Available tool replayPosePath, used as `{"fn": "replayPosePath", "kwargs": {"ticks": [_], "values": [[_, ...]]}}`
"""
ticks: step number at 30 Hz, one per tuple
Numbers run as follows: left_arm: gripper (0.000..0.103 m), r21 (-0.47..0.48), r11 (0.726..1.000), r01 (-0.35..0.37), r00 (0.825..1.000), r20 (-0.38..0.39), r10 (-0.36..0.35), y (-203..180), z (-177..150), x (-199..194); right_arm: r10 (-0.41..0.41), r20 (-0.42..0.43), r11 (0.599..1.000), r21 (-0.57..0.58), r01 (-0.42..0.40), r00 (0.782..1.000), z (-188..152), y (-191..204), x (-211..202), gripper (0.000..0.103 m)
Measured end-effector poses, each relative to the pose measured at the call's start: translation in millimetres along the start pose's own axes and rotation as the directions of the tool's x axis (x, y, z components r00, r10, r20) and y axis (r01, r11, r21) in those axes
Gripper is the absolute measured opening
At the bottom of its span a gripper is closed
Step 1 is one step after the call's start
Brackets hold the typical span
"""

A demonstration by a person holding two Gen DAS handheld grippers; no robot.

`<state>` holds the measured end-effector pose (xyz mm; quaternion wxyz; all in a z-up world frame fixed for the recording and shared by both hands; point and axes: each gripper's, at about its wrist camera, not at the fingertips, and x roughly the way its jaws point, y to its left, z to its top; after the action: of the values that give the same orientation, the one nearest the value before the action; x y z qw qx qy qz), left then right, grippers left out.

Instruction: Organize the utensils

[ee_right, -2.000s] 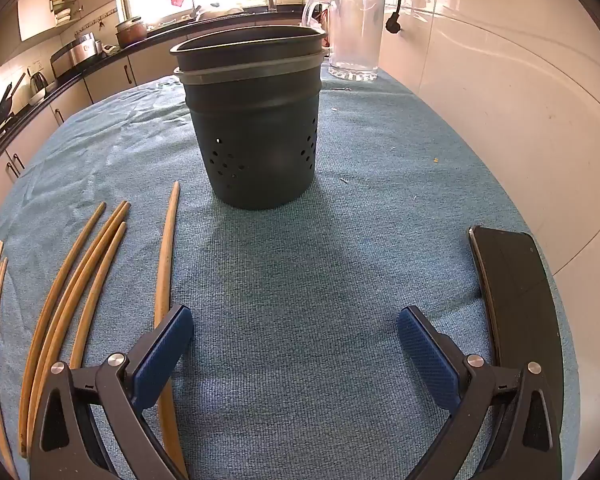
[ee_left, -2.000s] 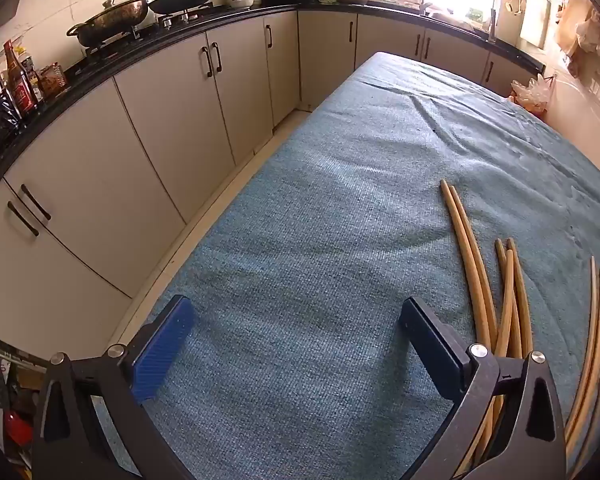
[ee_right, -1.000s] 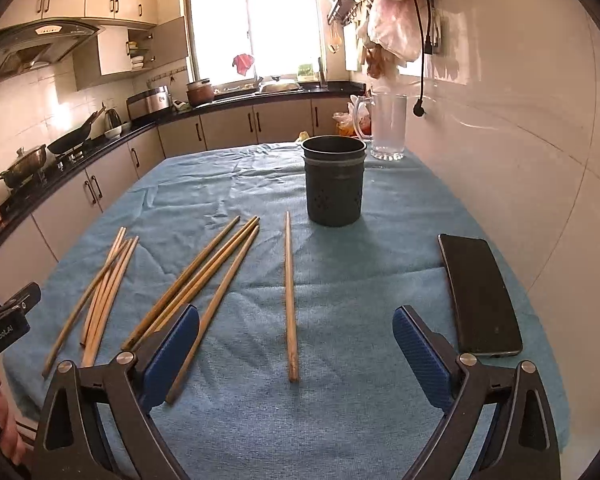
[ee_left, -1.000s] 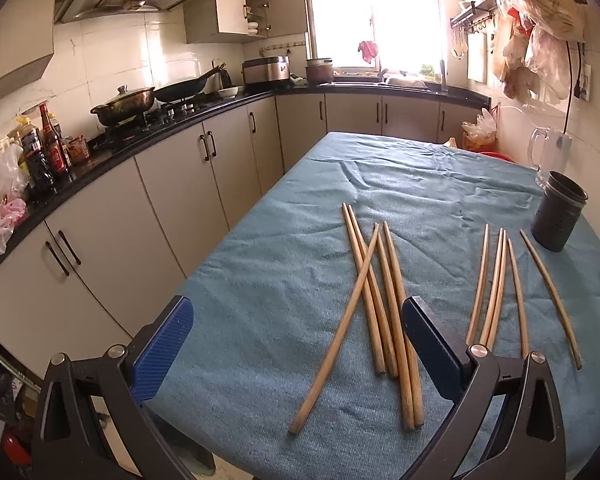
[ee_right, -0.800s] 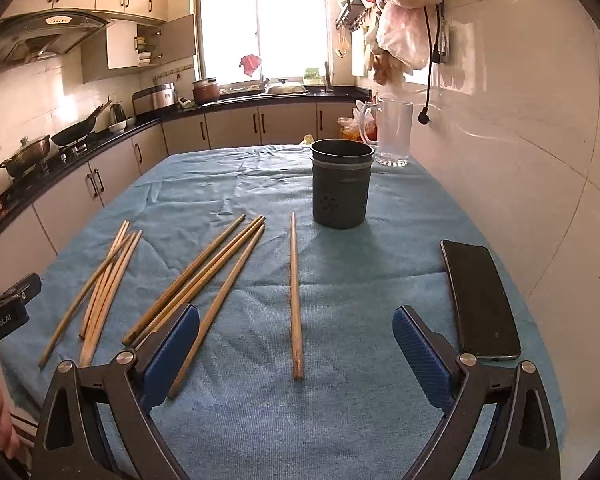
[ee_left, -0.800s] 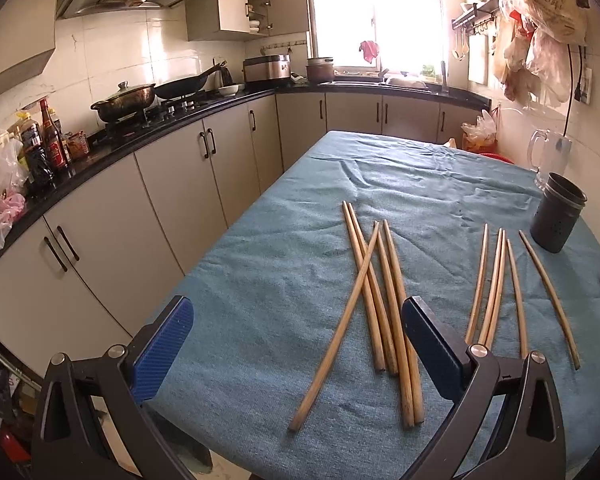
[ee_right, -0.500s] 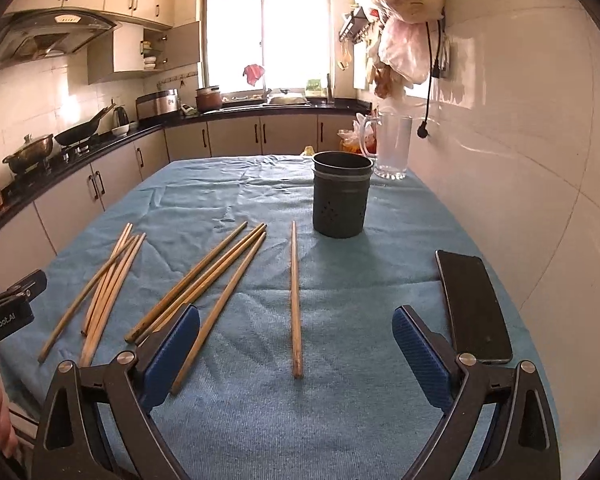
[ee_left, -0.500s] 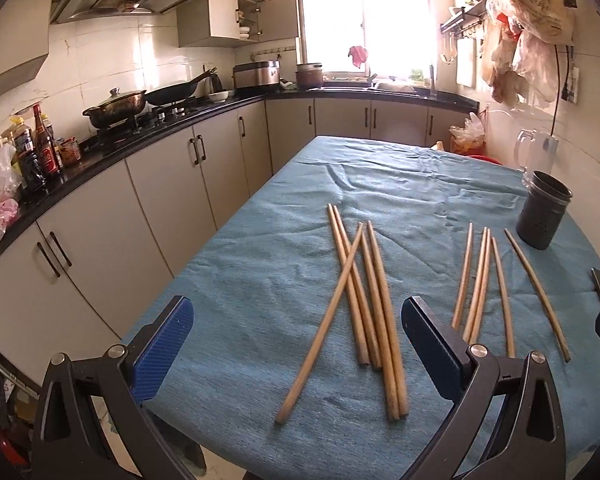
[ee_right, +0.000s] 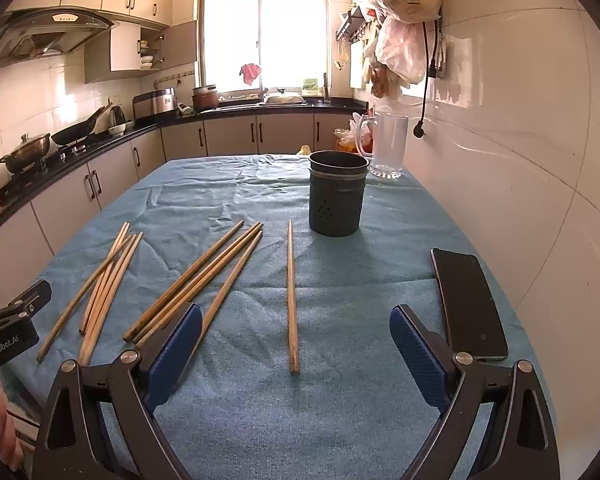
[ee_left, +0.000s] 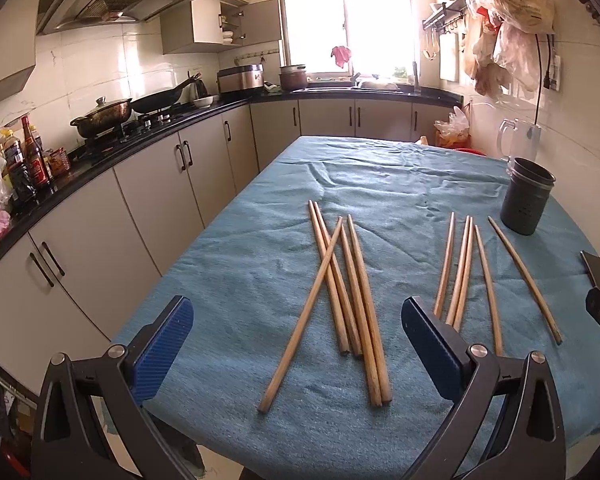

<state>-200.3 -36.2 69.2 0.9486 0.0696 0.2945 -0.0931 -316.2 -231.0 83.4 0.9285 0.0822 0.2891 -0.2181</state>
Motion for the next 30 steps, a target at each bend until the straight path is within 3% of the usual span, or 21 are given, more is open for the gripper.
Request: {"fn": "replayPosePath", "kwargs": {"ticks": [30], "values": [[0.103,0.032,0.999,0.012,1.000,-0.011,-0.012,-5.7,-8.7,-2.1,0.011,-0.046,1.000,0.021,-0.010,0.999,-4.6,-4.3,3.4,0.094]]}}
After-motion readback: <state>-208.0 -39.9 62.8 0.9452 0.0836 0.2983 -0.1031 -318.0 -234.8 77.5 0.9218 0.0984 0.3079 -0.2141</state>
